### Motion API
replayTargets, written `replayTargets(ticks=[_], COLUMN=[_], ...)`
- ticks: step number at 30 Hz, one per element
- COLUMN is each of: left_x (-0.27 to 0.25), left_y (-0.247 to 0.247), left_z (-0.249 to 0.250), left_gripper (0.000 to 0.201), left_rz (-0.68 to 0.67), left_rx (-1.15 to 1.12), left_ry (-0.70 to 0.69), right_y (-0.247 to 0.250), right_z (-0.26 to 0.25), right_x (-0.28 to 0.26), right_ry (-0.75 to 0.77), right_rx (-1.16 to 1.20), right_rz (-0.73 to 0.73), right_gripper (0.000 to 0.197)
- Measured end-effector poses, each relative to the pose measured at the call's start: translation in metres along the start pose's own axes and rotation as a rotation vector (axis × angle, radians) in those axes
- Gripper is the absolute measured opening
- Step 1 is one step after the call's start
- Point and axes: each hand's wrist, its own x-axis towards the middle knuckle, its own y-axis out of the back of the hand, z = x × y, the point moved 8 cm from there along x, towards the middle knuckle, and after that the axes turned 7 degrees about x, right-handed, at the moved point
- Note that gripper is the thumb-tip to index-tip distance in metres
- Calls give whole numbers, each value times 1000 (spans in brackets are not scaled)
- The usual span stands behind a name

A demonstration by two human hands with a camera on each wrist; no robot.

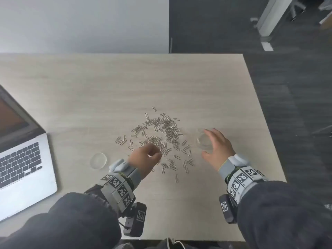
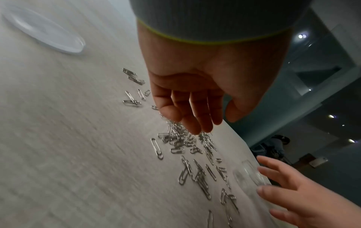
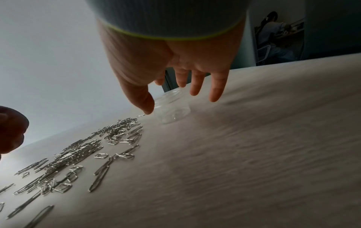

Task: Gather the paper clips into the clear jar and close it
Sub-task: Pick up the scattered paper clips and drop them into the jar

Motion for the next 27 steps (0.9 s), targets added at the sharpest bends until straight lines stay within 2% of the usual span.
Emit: replayTargets(ticks=[4, 8, 12, 16, 22, 25, 27], left_x=[-2, -1, 2, 5, 6, 5, 5], left_y=[-11, -13, -16, -16, 6, 13, 18], left_z=[4, 5, 1, -2, -40, -60, -73], left_gripper=[8, 22, 57, 89, 84, 78, 75], left_rz=[-6, -21, -30, -54, -61, -40, -10], left_rx=[-5, -23, 56, 23, -68, -64, -72], left_ry=[-14, -74, -180, -246, -152, -109, -82], right_y=[-8, -11, -31, -57, -87, -80, -72], right_z=[3, -4, -47, -98, -117, -104, -98], right_x=[10, 11, -3, -18, -13, 7, 21], right_ry=[-24, -12, 61, 136, 189, 248, 213], right_rx=[25, 85, 280, 362, 302, 94, -91], right_rz=[7, 50, -82, -212, -355, -205, -106], right_gripper=[71, 61, 58, 62, 59, 64, 68])
